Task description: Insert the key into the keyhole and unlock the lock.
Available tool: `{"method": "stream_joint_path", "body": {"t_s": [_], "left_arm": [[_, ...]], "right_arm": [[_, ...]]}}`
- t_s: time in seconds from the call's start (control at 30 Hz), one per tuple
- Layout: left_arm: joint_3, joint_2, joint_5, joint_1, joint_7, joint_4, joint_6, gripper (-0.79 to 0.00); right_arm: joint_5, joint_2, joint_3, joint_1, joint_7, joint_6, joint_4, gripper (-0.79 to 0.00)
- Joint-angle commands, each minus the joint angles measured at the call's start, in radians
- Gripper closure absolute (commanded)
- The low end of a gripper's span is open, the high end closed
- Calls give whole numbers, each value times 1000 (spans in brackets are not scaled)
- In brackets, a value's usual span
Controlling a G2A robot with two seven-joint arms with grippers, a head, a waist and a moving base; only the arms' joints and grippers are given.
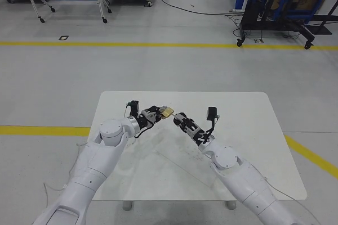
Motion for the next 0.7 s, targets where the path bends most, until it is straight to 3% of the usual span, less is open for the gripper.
{"method": "stream_joint_path", "body": {"t_s": [0.0,0.67], "left_arm": [[0,0,6,1,3,-2,0,0],[-5,0,84,36,66,-54,-14,0]], "right_arm": [[-7,-2,0,0,2,6,0,0],[-86,-29,0,5,-57,60,13,0]]}}
